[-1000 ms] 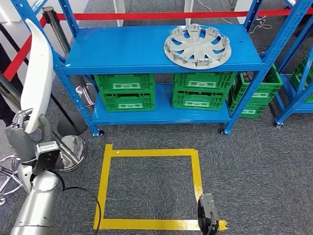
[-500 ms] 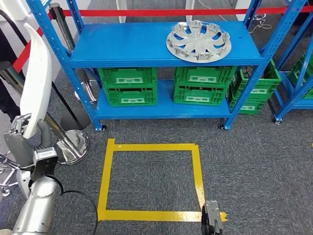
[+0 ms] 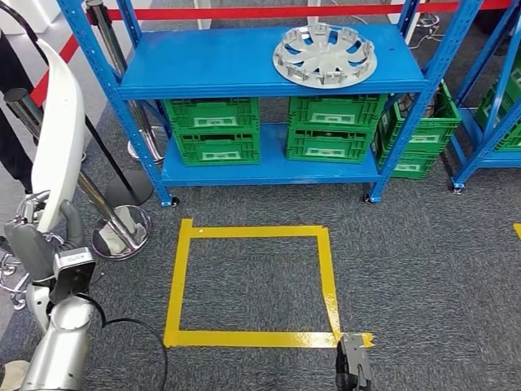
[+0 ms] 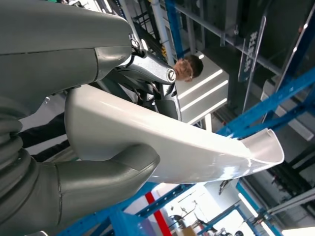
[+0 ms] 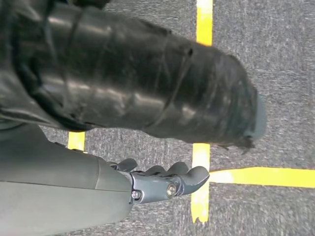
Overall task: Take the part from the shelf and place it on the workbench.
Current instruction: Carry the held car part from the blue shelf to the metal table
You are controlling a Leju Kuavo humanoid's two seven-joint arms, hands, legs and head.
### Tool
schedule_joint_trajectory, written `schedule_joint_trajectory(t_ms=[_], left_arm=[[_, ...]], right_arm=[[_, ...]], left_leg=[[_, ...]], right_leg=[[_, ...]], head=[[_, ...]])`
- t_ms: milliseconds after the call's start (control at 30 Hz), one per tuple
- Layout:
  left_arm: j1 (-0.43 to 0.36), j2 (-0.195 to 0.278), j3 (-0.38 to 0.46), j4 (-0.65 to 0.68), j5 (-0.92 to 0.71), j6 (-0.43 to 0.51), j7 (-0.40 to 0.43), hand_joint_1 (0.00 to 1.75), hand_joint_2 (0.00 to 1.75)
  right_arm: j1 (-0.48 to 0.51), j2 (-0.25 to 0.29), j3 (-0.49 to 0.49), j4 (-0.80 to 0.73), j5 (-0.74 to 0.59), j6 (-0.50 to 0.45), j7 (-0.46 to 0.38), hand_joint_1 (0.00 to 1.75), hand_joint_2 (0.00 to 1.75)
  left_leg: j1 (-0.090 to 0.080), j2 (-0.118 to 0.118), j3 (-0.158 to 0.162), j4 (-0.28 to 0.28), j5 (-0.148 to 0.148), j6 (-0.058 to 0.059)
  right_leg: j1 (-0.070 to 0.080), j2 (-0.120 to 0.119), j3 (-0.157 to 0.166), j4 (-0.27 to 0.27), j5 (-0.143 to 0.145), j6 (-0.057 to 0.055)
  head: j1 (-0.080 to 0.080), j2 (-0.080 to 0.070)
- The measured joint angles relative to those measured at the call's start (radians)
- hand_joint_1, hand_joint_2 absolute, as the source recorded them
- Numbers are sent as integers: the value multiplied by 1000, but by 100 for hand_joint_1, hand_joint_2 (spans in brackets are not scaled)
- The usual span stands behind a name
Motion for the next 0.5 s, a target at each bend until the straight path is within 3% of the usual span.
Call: schedule_joint_trajectory(t_ms=[67, 100, 133, 167, 233, 267, 300, 367, 400, 433, 500], left_arm=[[0, 0, 0, -3, 0, 0, 0, 175, 175], [0, -1, 0, -3, 0, 0, 0, 175, 175], [0, -2, 0, -3, 0, 0, 0, 175, 175], [0, -3, 0, -3, 2, 0, 0, 175, 175], [-1, -5, 0, -3, 7, 0, -1, 175, 175], [-1, -7, 0, -3, 10, 0, -2, 175, 175], [0, -10, 0, -3, 13, 0, -4, 175, 175], [0, -15, 0, -3, 20, 0, -10, 175, 175], [1, -17, 0, -2, 24, 0, -12, 175, 175], [1, -19, 0, -2, 26, 0, -14, 175, 175], [-3, -22, -1, -2, 27, 0, -16, 175, 175]], right_arm=[[1, 0, -1, -1, 0, 0, 0, 0, 0], [3, 0, -1, -1, 0, 0, 0, 0, 0], [5, 0, -2, -1, 0, 0, 0, 0, 0], [8, -1, -2, -1, 0, -2, 0, 0, 0], [12, -1, -3, -1, -2, -7, -1, 0, 0], [14, -3, -4, -1, -5, -9, -3, 0, 0], [18, -4, -7, -1, -8, -12, -7, 0, 0], [29, -8, -13, -1, -16, -16, -15, 0, 0], [34, -10, -16, -1, -19, -18, -17, 0, 0], [38, -11, -19, -1, -23, -20, -19, 0, 0], [41, -12, -24, -2, -28, -23, -20, 0, 0]], left_leg=[[-5, 0, 11, -43, -5, 11], [-5, 2, 0, -46, 6, 18], [-3, 4, -12, -48, 18, 26], [-1, 7, -26, -51, 32, 34], [-1, 9, -56, -49, 58, 43], [-1, 9, -74, -47, 72, 44], [-1, 9, -92, -45, 85, 44], [-1, 9, -131, -37, 110, 40], [-1, 9, -150, -32, 121, 37], [-2, 9, -166, -25, 131, 33], [-4, 10, -187, -15, 151, 23]], right_leg=[[-1, 0, -9, -6, 23, 10], [-2, 1, -15, -7, 22, 15], [-3, 3, -23, 2, 2, 20], [-3, 4, -34, 30, -39, 25], [-5, 6, -59, 143, -150, 32], [-5, 6, -67, 209, -183, 35], [-5, 6, -67, 260, -189, 36], [-5, 6, -28, 275, -132, 37], [-5, 6, 15, 233, -103, 35], [-4, 6, 76, 161, -95, 33], [-3, 7, 181, 11, -129, 28]], head=[[0, 0], [0, 0], [2, 0], [5, 0], [11, 0], [12, 0], [12, 0], [13, 0], [13, 0], [13, 0], [12, 0]])
